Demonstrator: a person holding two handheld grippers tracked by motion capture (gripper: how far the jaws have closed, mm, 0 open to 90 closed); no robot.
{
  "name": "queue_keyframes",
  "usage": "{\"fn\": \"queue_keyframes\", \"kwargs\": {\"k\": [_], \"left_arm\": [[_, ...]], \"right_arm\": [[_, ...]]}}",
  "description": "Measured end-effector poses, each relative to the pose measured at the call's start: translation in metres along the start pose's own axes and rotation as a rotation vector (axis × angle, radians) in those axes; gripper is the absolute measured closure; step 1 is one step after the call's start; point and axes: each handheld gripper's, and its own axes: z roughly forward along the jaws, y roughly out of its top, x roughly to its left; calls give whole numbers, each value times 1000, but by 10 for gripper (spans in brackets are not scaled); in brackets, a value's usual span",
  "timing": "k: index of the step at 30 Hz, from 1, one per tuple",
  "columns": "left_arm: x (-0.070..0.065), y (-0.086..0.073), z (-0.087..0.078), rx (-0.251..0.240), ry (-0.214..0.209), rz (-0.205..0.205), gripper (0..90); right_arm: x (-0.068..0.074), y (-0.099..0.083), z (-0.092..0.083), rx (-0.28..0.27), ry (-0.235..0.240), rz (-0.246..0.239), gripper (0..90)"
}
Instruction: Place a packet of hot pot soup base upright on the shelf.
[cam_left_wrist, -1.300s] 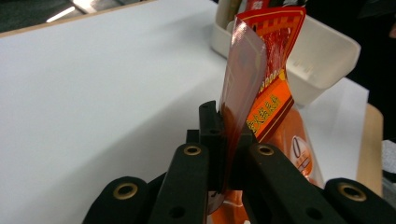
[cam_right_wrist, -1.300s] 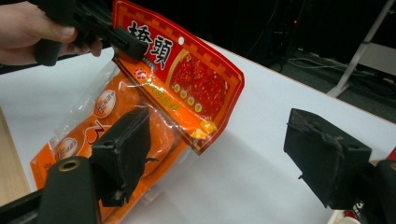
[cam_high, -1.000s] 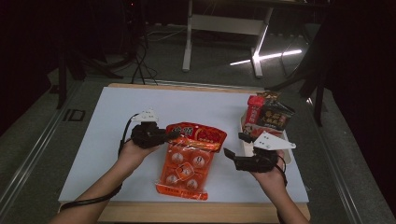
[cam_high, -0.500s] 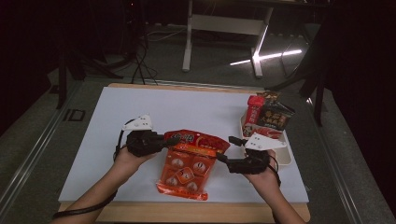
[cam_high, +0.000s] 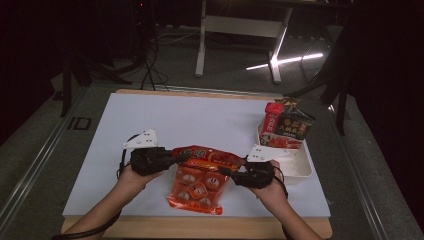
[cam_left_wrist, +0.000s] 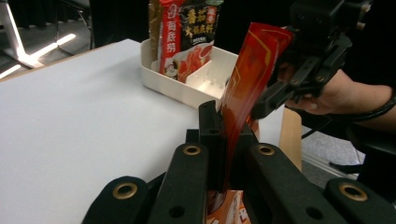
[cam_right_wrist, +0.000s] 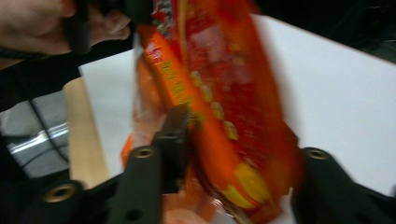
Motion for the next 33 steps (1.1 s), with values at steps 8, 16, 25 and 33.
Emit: {"fn": "queue_keyframes", "kwargs": {"k": [8, 16, 25, 33], "left_arm": [[1, -3, -2, 1, 13, -2, 882], [4, -4, -4, 0, -10, -11, 672], [5, -13, -10, 23, 35, -5, 303], [0, -32, -2, 94, 62, 10, 30]], "right_arm": [[1, 3, 7, 30, 86, -4, 877], [10, 11, 5, 75, 70, -86, 900], [21, 17, 3, 86, 24, -157, 900], [21, 18, 0, 67, 59, -123, 900]]}}
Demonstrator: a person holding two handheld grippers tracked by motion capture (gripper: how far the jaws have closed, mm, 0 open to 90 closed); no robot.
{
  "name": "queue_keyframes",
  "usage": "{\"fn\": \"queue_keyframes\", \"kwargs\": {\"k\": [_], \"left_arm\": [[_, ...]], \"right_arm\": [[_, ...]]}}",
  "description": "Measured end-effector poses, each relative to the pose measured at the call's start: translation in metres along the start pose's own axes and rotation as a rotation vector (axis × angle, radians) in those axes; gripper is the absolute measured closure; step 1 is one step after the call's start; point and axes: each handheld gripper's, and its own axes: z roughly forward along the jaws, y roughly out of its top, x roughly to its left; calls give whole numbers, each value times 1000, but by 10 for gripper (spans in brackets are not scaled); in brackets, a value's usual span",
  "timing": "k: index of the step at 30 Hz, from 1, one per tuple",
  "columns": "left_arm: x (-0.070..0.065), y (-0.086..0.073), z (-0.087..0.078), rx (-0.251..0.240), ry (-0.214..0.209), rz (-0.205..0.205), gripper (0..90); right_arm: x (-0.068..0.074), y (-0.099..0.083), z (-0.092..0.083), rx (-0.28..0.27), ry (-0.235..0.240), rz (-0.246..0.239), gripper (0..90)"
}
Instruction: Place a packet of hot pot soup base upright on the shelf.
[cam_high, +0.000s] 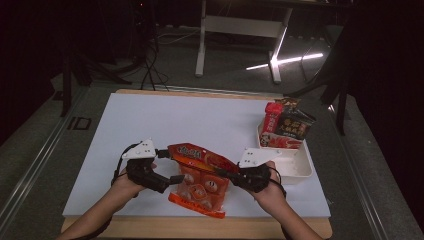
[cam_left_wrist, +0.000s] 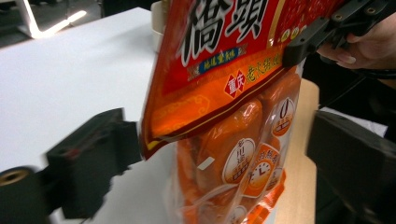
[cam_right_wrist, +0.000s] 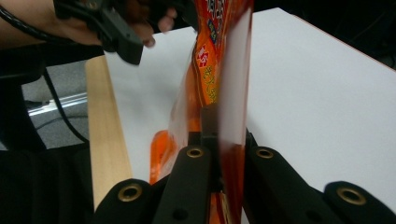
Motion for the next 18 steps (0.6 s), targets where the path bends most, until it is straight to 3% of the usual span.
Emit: {"fn": "queue_keyframes", "kwargs": {"k": [6, 13, 14, 18], "left_arm": [[-7, -14, 2, -7, 17, -4, 13], [-8, -22, -16, -41, 38, -31, 13], [-8, -25, -20, -33, 58, -30, 13], [-7, -32, -23, -31, 63, -43, 13]], "right_arm": [[7, 7, -3, -24, 27, -9, 900], [15, 17, -10, -24, 47, -57, 900], [15, 17, -11, -26, 55, -56, 900], [15, 25, -20, -45, 60, -81, 900]]}}
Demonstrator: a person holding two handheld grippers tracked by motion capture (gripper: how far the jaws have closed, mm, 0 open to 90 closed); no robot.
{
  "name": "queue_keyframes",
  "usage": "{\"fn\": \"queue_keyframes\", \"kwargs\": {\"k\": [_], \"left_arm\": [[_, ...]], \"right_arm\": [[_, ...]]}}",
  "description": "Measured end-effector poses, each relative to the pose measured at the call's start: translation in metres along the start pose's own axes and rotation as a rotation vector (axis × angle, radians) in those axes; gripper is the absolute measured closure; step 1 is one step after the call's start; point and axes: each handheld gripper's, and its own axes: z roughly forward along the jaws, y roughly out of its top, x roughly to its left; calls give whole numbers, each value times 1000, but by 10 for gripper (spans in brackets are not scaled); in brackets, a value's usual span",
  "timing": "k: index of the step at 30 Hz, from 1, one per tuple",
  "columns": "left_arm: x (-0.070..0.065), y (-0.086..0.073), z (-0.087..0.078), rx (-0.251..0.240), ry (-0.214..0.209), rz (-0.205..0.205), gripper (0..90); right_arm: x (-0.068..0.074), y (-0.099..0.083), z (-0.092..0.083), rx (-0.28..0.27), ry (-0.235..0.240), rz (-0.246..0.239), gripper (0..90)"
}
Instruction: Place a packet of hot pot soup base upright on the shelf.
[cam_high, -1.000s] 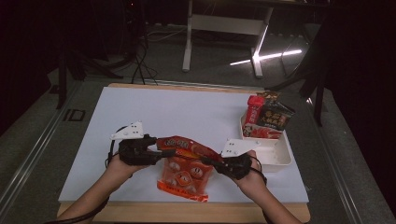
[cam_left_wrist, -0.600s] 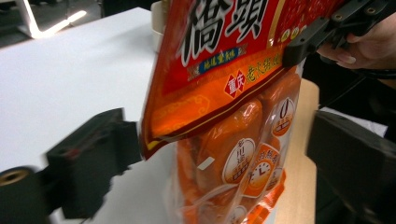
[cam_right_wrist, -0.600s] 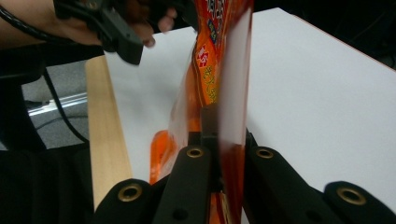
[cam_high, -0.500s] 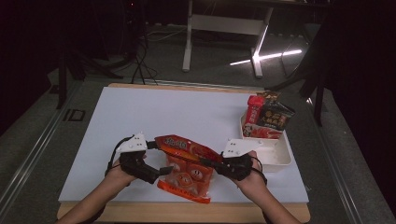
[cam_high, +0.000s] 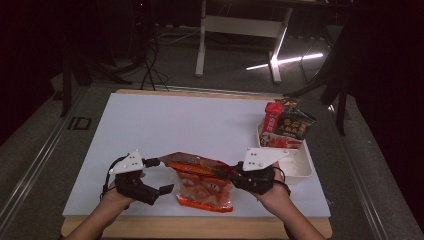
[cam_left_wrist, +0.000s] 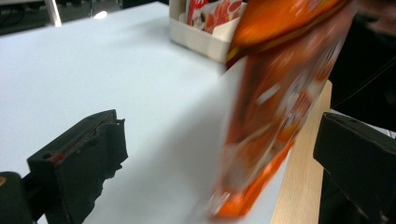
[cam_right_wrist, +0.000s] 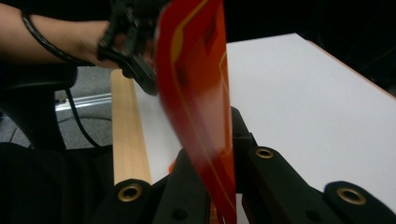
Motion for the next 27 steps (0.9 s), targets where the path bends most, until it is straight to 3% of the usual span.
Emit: {"fn": "queue_keyframes", "kwargs": {"k": [8, 11, 13, 15, 21, 27], "left_arm": [[4, -18, 4, -1, -22, -46, 13], [4, -23, 8, 10, -19, -39, 13], [3, -26, 11, 32, 1, -3, 13], [4, -27, 12, 36, 12, 4, 13], [6, -31, 14, 45, 26, 2, 13], [9, -35, 17, 49, 24, -9, 13]], "right_arm": [[-6, 13, -17, -13, -57, -27, 900], [-10, 16, -23, -23, -70, -22, 900], [-16, 20, -31, -45, -93, -19, 900], [-20, 24, -38, -60, -109, -17, 900], [-30, 30, -51, -98, -137, 1, 900], [-40, 40, -74, -141, -201, 7, 900]]}}
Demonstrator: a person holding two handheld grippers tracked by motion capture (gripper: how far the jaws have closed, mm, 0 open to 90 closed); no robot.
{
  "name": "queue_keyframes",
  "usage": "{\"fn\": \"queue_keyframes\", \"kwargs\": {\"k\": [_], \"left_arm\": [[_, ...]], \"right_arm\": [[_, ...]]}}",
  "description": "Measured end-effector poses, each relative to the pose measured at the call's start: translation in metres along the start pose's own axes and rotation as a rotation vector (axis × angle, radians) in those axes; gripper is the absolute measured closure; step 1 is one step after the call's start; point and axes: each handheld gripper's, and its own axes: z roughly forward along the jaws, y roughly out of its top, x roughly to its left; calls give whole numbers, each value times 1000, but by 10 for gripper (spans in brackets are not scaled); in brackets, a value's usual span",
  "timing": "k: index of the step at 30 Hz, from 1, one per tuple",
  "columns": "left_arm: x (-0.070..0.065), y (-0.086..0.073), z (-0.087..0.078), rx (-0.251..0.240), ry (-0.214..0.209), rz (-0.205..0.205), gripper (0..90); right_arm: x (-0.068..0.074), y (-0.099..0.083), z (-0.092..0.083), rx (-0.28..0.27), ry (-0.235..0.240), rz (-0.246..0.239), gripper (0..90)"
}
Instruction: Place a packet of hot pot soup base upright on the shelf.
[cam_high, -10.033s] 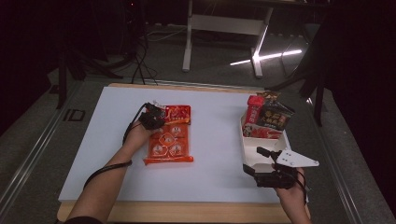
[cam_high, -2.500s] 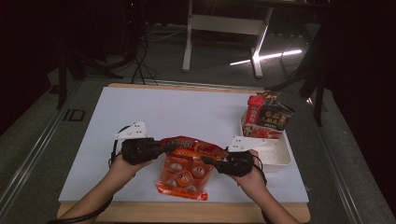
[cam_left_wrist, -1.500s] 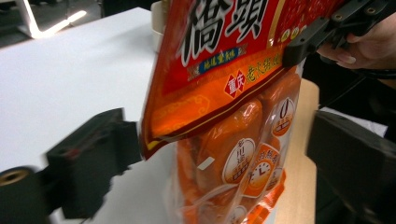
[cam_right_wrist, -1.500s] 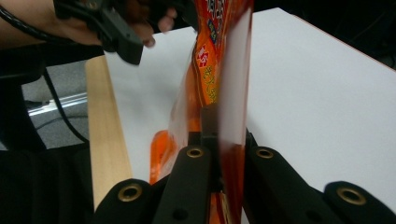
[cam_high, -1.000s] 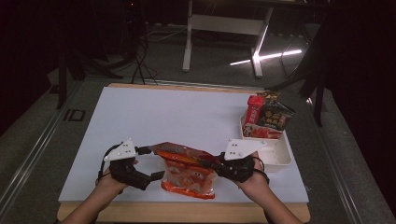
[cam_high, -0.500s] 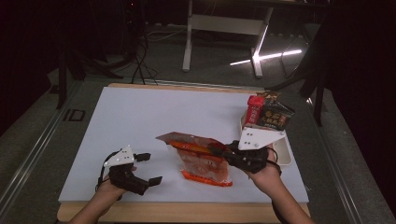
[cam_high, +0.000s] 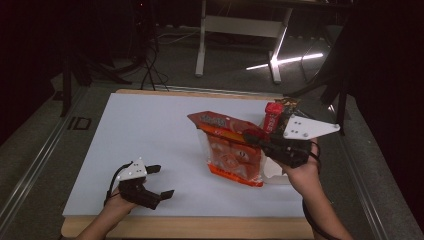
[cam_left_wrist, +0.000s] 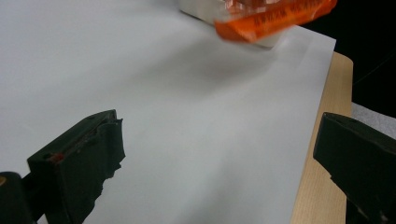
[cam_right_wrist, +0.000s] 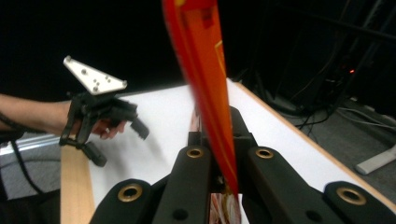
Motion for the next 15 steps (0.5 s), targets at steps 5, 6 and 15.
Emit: {"fn": "queue_keyframes", "kwargs": {"k": [5, 6, 15], "left_arm": [[0, -2, 1, 6, -3, -8, 13], [0, -2, 1, 6, -3, -8, 13], [1, -2, 2, 12, -12, -13, 13]], "right_arm": [[-12, 8, -14, -16, -64, -2, 900], [-15, 10, -17, -20, -75, -2, 900], [-40, 18, -44, -46, -152, 26, 900]]}}
